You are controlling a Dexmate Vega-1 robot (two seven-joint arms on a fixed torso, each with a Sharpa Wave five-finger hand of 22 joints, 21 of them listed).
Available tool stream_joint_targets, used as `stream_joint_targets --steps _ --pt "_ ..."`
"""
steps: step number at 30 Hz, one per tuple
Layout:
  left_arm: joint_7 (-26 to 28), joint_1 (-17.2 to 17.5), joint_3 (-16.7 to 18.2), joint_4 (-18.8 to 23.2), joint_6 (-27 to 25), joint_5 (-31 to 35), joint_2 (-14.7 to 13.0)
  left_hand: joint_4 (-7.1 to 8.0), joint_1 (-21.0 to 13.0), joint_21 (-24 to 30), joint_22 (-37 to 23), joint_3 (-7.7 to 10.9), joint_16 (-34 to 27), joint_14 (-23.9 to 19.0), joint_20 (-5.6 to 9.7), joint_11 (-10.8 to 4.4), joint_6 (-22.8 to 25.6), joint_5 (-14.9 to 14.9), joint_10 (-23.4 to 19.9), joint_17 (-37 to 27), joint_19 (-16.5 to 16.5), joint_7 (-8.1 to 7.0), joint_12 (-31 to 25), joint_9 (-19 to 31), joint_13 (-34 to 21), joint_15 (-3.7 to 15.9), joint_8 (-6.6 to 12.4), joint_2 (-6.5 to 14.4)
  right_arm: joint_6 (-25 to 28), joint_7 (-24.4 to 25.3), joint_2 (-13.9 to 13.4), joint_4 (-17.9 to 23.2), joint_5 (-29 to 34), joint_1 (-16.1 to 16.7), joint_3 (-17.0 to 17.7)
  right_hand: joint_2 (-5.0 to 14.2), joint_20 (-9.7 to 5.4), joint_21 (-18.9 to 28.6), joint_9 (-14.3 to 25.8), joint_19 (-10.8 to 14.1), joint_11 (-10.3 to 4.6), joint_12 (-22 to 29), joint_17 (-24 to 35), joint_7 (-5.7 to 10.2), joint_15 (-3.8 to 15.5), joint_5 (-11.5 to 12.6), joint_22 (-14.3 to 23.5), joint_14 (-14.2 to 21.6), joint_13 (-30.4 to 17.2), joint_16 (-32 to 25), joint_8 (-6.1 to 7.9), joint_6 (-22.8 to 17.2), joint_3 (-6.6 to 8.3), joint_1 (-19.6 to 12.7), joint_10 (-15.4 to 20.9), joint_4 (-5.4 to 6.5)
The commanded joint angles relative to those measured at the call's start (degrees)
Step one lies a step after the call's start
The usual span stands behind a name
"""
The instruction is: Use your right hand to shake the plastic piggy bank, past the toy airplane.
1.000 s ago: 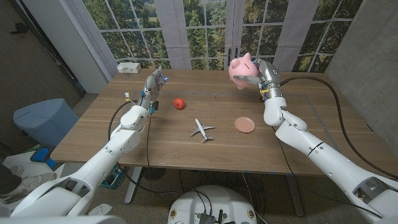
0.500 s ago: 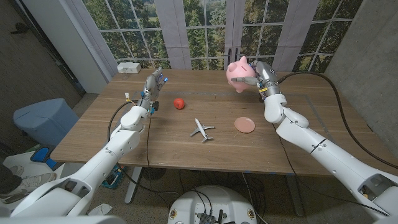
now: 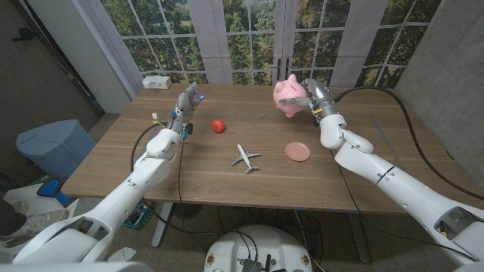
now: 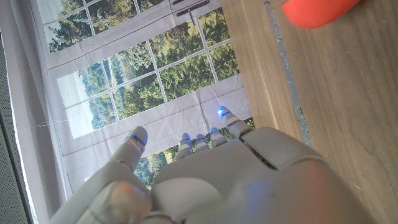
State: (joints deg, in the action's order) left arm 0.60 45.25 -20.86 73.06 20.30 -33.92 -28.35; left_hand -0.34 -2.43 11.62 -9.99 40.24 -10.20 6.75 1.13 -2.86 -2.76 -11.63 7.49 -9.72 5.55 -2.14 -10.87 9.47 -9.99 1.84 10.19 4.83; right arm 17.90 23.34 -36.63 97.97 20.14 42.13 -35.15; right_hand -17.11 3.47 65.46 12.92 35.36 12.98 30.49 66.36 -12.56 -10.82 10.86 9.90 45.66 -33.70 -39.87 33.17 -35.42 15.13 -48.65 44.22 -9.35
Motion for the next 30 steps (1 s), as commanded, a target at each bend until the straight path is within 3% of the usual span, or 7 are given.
stream_joint_targets --steps 1,30 --pt "0.2 0.2 0.0 0.4 -0.3 -0.1 -0.2 -0.35 0.5 -0.3 -0.1 0.14 0.0 0.1 0.04 -0.04 0.0 0.0 0.2 -0.2 0.4 0.02 0.0 0.3 -0.2 1.53 0.12 3.0 0.3 -1.8 0.8 -2.6 -1.8 -1.3 -1.4 18.97 -10.61 0.3 4.6 -7.1 -18.22 -0.2 2.8 13.43 23.74 0.2 0.1 16.4 -14.5 -0.2 0.15 -20.0 17.67 -18.7 19.0 -0.33" --pt "1.0 1.0 -0.1 2.5 -1.7 0.2 -0.9 -0.42 0.6 -0.3 -0.1 0.08 0.0 0.0 -0.05 -0.15 0.1 0.0 0.2 -0.2 0.3 0.03 0.0 0.3 -0.2 1.46 0.13 2.9 5.4 -5.1 1.3 -7.5 -3.6 -4.6 -4.9 19.13 -10.27 0.6 4.4 -6.7 -18.95 -1.0 1.1 13.89 23.81 0.1 0.1 17.1 -13.9 1.2 -0.12 -20.3 16.57 -18.8 19.6 -0.25"
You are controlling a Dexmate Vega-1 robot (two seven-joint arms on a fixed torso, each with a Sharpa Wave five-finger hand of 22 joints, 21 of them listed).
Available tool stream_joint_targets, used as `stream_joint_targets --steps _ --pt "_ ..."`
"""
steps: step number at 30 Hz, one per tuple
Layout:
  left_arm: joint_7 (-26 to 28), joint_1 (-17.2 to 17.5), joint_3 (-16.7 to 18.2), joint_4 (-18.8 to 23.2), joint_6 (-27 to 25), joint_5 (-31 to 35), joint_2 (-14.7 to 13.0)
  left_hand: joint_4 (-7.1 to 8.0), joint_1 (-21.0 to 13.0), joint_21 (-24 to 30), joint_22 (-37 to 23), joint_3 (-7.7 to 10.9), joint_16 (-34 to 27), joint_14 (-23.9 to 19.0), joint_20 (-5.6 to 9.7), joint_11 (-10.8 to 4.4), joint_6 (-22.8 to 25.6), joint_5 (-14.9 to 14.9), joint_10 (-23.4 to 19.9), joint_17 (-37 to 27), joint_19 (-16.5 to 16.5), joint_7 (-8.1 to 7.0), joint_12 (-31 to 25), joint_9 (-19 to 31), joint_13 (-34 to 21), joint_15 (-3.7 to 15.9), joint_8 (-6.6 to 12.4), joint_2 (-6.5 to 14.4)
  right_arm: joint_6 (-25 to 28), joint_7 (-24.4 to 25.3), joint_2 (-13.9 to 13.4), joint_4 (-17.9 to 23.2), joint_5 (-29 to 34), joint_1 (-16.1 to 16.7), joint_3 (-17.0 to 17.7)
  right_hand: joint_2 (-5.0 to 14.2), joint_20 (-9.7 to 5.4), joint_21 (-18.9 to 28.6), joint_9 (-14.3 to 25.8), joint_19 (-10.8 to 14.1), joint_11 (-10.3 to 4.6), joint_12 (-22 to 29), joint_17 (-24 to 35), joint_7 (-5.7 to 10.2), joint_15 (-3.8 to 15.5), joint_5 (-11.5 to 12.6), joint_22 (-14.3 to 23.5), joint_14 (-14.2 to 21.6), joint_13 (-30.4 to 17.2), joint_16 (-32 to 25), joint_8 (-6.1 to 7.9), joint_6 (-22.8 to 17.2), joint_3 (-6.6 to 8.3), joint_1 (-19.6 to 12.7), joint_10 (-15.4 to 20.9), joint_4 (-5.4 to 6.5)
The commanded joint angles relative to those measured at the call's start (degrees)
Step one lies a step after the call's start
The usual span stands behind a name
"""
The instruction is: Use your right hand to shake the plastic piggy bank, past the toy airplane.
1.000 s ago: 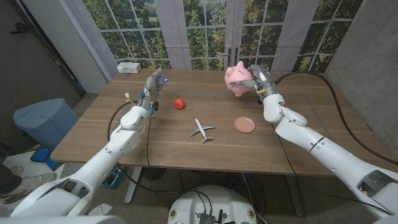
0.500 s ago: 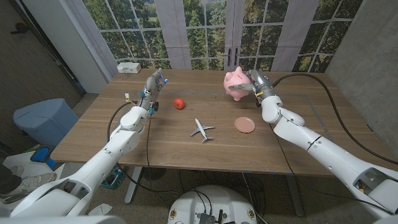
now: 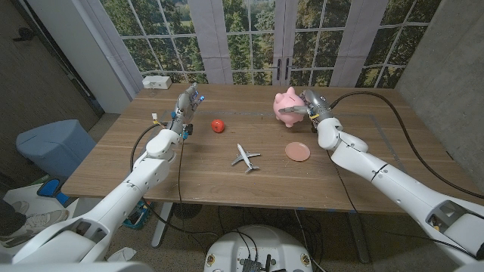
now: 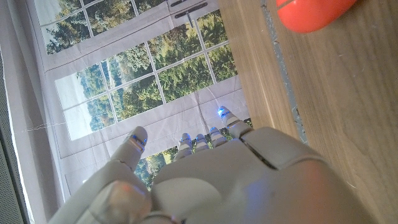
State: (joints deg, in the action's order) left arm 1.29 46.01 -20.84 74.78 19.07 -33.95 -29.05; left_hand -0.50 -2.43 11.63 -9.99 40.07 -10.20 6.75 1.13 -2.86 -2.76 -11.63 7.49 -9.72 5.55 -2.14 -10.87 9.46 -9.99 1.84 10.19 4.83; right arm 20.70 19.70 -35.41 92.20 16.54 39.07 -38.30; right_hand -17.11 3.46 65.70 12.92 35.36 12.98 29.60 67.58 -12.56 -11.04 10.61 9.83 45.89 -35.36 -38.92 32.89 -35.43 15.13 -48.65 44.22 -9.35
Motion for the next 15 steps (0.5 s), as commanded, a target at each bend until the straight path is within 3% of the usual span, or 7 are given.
stream_joint_targets --steps 1,15 --pt "0.4 0.3 -0.1 0.8 -0.5 0.2 -0.2 -0.25 0.6 -0.3 -0.1 0.25 0.0 0.0 -0.09 -0.15 0.1 0.0 0.3 -0.2 0.3 0.04 0.0 0.3 -0.2 1.49 0.13 2.9 3.0 -1.4 0.2 -1.9 0.2 -1.7 -2.0 19.06 -10.27 0.3 4.3 -6.7 -18.93 -0.1 -0.2 13.88 24.01 0.4 0.1 16.8 -12.3 0.3 0.15 -20.3 16.53 -18.7 19.6 -0.27" --pt "0.5 0.0 -0.3 0.9 -0.7 0.5 -0.1 -0.31 0.6 -0.3 -0.1 0.2 0.0 0.1 -0.08 -0.18 0.1 0.0 0.2 -0.2 0.3 -0.05 0.0 0.3 -0.2 1.53 0.13 2.8 5.5 -3.3 0.1 -2.8 -0.1 -3.3 -3.5 18.9 -10.2 0.3 3.9 -6.8 -19.15 -0.8 -0.4 13.96 23.97 0.4 0.1 16.8 -11.5 1.1 -0.22 -20.2 16.44 -18.7 19.7 -0.3"
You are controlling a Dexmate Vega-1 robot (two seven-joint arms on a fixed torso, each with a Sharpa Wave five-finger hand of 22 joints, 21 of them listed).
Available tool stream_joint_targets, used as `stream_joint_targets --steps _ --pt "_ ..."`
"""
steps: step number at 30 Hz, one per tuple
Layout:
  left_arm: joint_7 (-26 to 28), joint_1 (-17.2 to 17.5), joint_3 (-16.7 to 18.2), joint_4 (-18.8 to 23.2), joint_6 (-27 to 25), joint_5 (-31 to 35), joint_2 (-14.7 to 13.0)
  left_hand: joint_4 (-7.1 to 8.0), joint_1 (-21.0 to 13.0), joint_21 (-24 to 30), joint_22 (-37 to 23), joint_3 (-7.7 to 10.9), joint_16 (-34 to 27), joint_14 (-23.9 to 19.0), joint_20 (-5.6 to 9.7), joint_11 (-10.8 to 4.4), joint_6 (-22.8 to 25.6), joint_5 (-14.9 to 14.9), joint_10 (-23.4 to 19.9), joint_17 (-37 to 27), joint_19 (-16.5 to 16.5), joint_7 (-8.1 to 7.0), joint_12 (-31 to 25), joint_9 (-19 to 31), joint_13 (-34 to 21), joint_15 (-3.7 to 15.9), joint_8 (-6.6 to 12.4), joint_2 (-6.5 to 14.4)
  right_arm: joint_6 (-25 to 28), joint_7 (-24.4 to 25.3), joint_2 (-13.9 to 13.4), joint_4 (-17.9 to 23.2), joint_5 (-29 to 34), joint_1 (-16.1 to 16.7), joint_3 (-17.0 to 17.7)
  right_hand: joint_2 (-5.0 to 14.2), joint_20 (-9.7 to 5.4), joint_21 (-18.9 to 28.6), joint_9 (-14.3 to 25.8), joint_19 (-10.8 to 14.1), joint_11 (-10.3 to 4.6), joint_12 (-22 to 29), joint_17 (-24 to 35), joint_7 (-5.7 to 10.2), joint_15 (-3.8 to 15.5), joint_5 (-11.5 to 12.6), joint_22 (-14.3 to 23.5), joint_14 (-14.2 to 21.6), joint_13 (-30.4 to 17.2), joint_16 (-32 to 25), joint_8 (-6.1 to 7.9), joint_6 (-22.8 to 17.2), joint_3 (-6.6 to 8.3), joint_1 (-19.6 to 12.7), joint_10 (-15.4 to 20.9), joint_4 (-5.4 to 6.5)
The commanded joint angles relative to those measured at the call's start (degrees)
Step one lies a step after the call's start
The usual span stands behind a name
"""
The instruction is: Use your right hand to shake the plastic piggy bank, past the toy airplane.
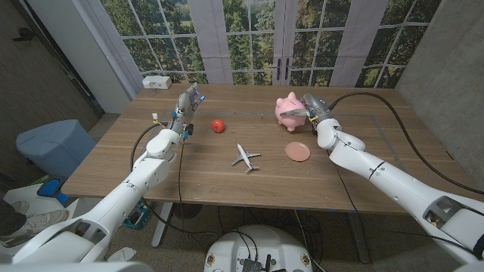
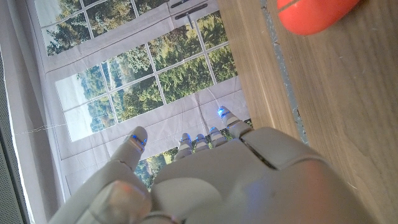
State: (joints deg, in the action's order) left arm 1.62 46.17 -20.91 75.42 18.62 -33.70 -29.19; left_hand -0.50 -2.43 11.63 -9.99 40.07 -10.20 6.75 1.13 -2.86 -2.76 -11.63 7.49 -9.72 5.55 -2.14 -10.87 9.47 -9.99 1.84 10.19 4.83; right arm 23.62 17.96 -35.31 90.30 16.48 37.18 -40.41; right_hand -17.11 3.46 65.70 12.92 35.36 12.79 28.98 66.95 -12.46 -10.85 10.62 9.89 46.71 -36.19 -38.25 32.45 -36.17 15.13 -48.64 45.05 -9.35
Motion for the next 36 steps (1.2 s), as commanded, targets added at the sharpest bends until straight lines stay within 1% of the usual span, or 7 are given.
stream_joint_targets --steps 1,8,17,21,23,32,36 --pt "0.2 -0.2 -0.2 0.2 -0.3 0.3 0.0 -0.33 0.6 -0.3 -0.1 0.2 0.0 0.1 -0.07 -0.17 0.1 0.0 0.2 -0.2 0.3 -0.04 0.0 0.3 -0.2 1.55 0.13 2.8 2.8 -1.6 -0.1 -0.9 0.1 -1.5 -1.6 18.85 -10.16 0.3 3.9 -6.9 -18.98 -0.3 0.1 13.94 23.67 0.4 0.1 15.8 -10.7 0.7 0.14 -19.4 16.39 -18.4 18.8 -0.18" --pt "0.4 -0.3 -0.3 0.3 -0.4 0.5 0.1 -0.4 0.5 -0.3 -0.1 0.18 0.0 0.1 -0.08 -0.16 0.1 0.0 0.3 -0.2 0.3 -0.12 0.0 0.3 -0.2 1.57 0.14 2.7 4.5 -0.7 -0.1 -0.8 1.3 -1.7 -2.4 17.73 -8.23 -0.3 2.9 -8.4 -18.21 -4.8 -2.2 14.64 23.2 0.5 0.1 10.5 -7.0 5.4 -2.28 -15.2 15.58 -14.7 14.7 0.67" --pt "0.7 -0.3 -0.4 0.6 -0.3 0.7 0.2 -0.61 0.4 -0.3 -0.1 0.18 0.0 0.1 -0.13 -0.19 0.2 0.1 0.3 -0.1 0.3 -0.3 0.0 0.3 -0.2 1.58 0.17 2.7 9.5 -2.5 -0.3 0.4 2.8 -2.6 -3.8 14.74 -4.89 -2.3 0.3 -11.7 -18.11 -14.1 -10.4 16.37 22.38 -0.2 0.1 -0.4 -2.0 15.6 -9.26 -3.6 14.13 -8.5 1.1 0.98" --pt "0.7 -0.2 -0.4 0.8 -0.4 0.7 0.2 -0.67 0.4 -0.3 -0.1 0.19 0.0 0.1 -0.13 -0.21 0.2 0.1 0.3 -0.1 0.3 -0.31 0.0 0.3 -0.2 1.58 0.17 2.7 11.4 -3.0 -0.3 0.7 3.4 -3.1 -4.5 13.74 -3.61 -3.7 -0.4 -13.8 -17.68 -17.6 -13.0 16.53 20.41 -0.5 0.0 -6.3 -0.8 19.0 -11.55 -0.2 13.14 -6.5 -5.7 0.91" --pt "0.7 -0.1 -0.4 0.9 -0.4 0.7 0.1 -0.68 0.4 -0.3 -0.1 0.19 0.0 0.1 -0.14 -0.24 0.2 0.1 0.3 -0.1 0.3 -0.32 0.0 0.3 -0.2 1.56 0.17 2.7 12.9 -3.6 -0.2 1.0 3.7 -3.4 -4.9 13.2 -3.15 -4.2 -0.5 -14.5 -17.49 -17.9 -13.8 16.4 19.52 -0.5 0.0 -7.7 -0.5 20.0 -12.06 0.5 12.74 -5.5 -6.9 1.1" --pt "0.9 0.4 -0.2 1.5 -0.3 0.7 -0.2 -0.77 0.3 -0.3 -0.1 0.21 0.0 0.0 -0.2 -0.25 0.3 0.1 0.3 -0.1 0.3 -0.37 0.0 0.3 -0.2 1.53 0.2 2.7 14.8 -3.9 -0.7 2.3 3.4 -3.4 -5.0 10.36 1.57 -10.9 -1.3 -22.4 -14.08 -19.0 -18.5 15.55 14.27 0.5 -0.1 -22.8 3.0 26.1 -21.02 16.2 8.22 1.1 -23.0 1.57" --pt "1.0 0.7 -0.1 1.9 -0.2 0.6 -0.3 -0.79 0.3 -0.3 -0.1 0.22 0.0 0.0 -0.21 -0.28 0.3 0.1 0.3 -0.1 0.3 -0.38 0.0 0.3 -0.2 1.45 0.19 2.7 14.4 -3.6 -1.2 3.3 2.8 -2.8 -4.4 9.53 2.97 -13.6 -1.3 -24.6 -13.03 -18.9 -20.4 14.43 12.63 1.2 -0.2 -27.2 4.5 27.1 -21.93 20.7 6.42 4.1 -27.5 2.03"
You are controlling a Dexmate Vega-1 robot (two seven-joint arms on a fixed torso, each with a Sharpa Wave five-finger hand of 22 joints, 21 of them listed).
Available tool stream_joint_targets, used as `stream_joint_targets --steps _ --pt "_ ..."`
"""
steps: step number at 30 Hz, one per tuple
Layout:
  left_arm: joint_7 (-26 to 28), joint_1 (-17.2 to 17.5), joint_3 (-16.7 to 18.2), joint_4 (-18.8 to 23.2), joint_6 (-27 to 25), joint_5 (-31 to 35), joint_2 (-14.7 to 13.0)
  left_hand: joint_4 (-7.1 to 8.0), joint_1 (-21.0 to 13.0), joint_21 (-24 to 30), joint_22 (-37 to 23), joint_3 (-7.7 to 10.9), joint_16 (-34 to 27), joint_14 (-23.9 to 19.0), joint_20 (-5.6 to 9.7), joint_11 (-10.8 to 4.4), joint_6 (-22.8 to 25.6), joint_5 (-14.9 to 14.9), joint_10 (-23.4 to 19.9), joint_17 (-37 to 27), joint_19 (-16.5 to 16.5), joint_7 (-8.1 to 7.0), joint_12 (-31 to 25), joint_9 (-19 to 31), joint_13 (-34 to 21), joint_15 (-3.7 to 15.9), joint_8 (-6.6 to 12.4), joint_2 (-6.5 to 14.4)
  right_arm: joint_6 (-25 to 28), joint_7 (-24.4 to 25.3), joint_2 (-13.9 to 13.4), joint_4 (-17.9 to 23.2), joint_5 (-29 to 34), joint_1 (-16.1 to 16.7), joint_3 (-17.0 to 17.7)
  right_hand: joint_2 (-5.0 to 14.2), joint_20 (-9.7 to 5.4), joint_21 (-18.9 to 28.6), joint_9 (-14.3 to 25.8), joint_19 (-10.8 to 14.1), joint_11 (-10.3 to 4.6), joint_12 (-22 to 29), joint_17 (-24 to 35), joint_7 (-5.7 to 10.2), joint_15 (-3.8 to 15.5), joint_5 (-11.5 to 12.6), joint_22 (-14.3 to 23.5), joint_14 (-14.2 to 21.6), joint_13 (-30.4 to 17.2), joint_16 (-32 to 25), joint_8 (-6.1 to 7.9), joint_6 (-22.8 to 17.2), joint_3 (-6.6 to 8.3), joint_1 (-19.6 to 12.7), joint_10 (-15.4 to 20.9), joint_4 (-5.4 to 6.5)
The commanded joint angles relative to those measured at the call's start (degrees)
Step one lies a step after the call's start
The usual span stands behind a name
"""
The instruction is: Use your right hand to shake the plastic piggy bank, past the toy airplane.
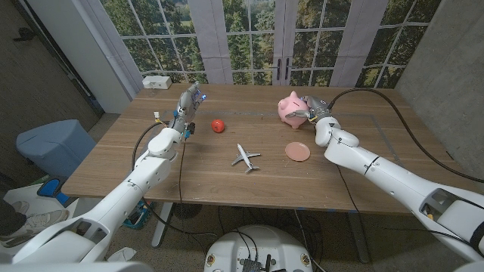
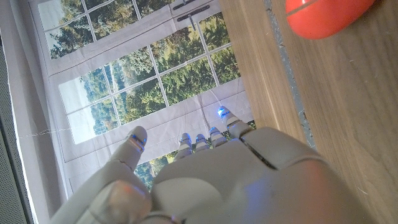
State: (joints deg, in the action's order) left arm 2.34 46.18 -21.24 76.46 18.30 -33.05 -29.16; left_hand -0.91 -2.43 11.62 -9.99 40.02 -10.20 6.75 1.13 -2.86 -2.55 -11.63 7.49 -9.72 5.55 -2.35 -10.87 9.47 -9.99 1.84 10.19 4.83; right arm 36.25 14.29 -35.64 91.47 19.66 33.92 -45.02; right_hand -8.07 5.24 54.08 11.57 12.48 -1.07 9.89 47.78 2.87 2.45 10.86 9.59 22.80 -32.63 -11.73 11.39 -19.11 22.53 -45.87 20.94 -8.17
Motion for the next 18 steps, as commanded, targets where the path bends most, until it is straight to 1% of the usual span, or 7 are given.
stream_joint_targets --steps 1,3,4,6,8,14,18 --pt "0.3 0.8 0.3 1.0 0.2 0.0 -0.4 -0.38 0.3 -0.3 -0.1 0.28 0.0 0.0 -0.21 -0.28 0.1 0.1 0.3 -0.1 0.4 -0.22 0.0 0.3 -0.2 1.47 0.19 2.7 1.5 0.1 -1.0 2.3 -0.7 0.6 0.4 0.51 1.54 -2.7 0.0 -2.3 1.0 0.3 -1.6 -0.92 -1.0 1.3 0.1 -4.4 1.2 0.7 -0.77 4.1 -1.62 2.6 -4.2 1.42" --pt "0.3 1.0 0.3 1.2 0.2 0.0 -0.4 -0.41 0.3 -0.3 -0.1 0.29 0.0 0.0 -0.24 -0.29 0.2 0.1 0.3 -0.1 0.4 -0.32 0.0 0.3 -0.2 1.44 0.21 2.8 -0.6 0.1 -1.6 2.8 -2.5 1.5 1.7 -0.28 2.2 -4.8 -0.1 -2.8 1.74 0.4 -3.1 -1.68 -2.1 3.2 0.2 -6.3 2.4 0.4 -1.06 8.6 -4.76 7.8 -6.9 3.41" --pt "0.4 1.1 0.3 1.3 0.2 0.0 -0.5 -0.42 0.3 -0.3 -0.1 0.29 0.0 0.0 -0.24 -0.28 0.2 0.1 0.3 -0.1 0.4 -0.35 0.0 0.3 -0.2 1.4 0.21 2.8 -1.7 -0.1 -2.0 3.1 -3.4 1.9 2.3 -0.1 2.52 -5.5 -0.1 -3.1 2.14 0.5 -3.5 -2.38 -2.46 3.6 0.2 -7.2 2.8 0.5 -1.08 9.8 -5.69 9.7 -7.7 4.24" --pt "0.5 1.3 0.4 1.5 0.2 0.0 -0.6 -0.43 0.3 -0.3 -0.2 0.29 0.0 0.0 -0.24 -0.27 0.2 0.1 0.3 -0.1 0.4 -0.41 0.0 0.3 -0.2 1.4 0.22 2.8 -3.8 1.2 -2.3 3.2 -4.3 2.9 3.3 0.38 3.26 -7.4 -0.1 -5.1 2.78 0.6 -4.2 -2.47 -3.6 4.1 0.2 -9.6 3.4 0.7 -0.78 10.7 -7.29 13.1 -9.2 5.76" --pt "0.5 1.5 0.4 1.8 0.2 0.0 -0.7 -0.47 0.3 -0.3 -0.2 0.3 0.0 0.0 -0.25 -0.32 0.2 0.1 0.3 -0.1 0.4 -0.42 0.0 0.3 -0.2 1.43 0.21 2.8 -5.8 2.6 -2.6 3.5 -4.8 4.0 4.2 0.93 3.8 -8.3 -0.2 -6.0 2.76 0.6 -4.6 -2.41 -3.9 4.2 0.2 -11.1 3.8 0.8 -0.44 10.5 -8.06 15.1 -10.0 6.76" --pt "0.7 2.1 0.6 2.8 0.2 0.1 -1.0 -0.51 0.2 -0.3 -0.2 0.33 0.0 0.0 -0.29 -0.31 0.2 0.0 0.3 -0.1 0.4 -0.48 0.0 0.3 -0.2 1.48 0.2 2.8 -11.6 5.3 -3.4 3.9 -7.7 6.9 7.3 0.72 5.13 -11.8 -0.3 -9.0 4.33 0.4 -6.3 -1.68 -6.24 4.5 0.2 -16.1 5.3 1.1 -0.72 12.4 -10.73 20.0 -13.9 8.51" --pt "1.0 2.7 0.7 3.6 0.1 0.2 -1.3 -0.56 0.2 -0.3 -0.2 0.34 0.0 0.0 -0.29 -0.33 0.2 0.1 0.3 -0.1 0.4 -0.51 0.0 0.3 -0.2 1.48 0.19 2.9 -20.1 8.7 -3.6 2.5 -9.8 9.3 9.6 0.71 5.18 -13.0 -0.3 -10.1 4.4 0.3 -6.9 -1.6 -6.32 4.7 0.1 -18.1 5.9 1.4 -0.66 12.8 -11.38 21.1 -15.2 8.83"
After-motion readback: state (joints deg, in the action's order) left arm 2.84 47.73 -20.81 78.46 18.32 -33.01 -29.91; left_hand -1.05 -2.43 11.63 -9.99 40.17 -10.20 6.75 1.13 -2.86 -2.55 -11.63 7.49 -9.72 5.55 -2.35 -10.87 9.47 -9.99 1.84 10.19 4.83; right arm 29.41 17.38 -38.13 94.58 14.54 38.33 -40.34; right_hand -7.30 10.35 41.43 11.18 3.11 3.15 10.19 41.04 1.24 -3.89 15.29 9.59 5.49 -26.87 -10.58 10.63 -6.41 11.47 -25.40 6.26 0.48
